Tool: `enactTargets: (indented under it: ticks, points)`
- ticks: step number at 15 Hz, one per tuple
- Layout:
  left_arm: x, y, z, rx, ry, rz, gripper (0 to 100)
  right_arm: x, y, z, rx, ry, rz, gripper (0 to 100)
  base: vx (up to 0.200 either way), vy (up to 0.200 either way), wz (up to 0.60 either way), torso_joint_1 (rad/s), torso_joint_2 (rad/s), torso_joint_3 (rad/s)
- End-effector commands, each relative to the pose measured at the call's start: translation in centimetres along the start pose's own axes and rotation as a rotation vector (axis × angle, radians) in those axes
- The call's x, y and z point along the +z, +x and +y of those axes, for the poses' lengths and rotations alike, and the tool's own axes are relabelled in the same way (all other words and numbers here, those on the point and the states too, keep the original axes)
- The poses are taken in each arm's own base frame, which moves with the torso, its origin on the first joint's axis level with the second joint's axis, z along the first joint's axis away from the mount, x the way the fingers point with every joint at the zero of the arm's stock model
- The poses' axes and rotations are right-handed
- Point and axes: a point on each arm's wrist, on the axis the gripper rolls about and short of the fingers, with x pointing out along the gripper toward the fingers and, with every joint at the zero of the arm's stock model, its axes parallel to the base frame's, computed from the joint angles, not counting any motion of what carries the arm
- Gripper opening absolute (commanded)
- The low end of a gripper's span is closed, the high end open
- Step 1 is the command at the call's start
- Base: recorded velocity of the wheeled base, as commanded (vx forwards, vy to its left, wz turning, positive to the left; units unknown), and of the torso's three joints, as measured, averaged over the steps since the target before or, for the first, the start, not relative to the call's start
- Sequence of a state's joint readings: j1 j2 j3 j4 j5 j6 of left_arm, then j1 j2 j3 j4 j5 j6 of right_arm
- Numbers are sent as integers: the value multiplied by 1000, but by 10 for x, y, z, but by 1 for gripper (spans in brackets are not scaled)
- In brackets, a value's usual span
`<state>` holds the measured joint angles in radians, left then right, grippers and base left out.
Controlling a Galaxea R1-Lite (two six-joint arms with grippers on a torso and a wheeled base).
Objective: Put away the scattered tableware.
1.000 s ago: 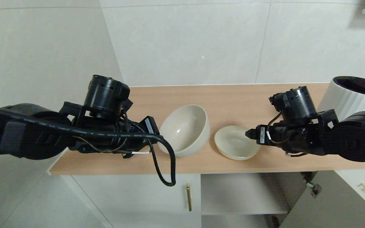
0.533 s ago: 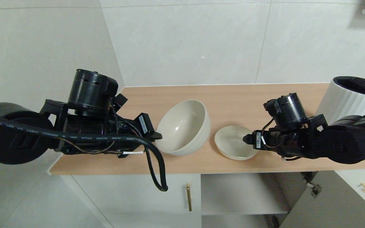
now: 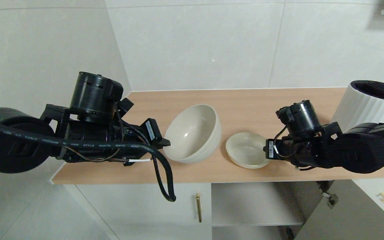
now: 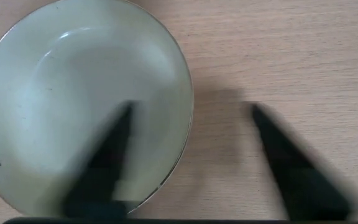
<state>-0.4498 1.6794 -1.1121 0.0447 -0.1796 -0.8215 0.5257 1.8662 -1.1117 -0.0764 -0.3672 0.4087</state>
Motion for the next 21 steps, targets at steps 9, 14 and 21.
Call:
enactTargets:
  ticks: [9,14,21]
  points:
    - [3,-17,-2,-36,6,-19,0,7,-24,-4,39,14,-30,0,0,0,0,0,0,0]
    - [-11,-50,6,-39,98,-33,0,15,-117,-37,244,20,23,0,0,0,0,0,0,0]
    - [-13,-65,5,-50,127,-47,0,5,-135,-43,257,-7,92,0,0,0,0,0,0,0]
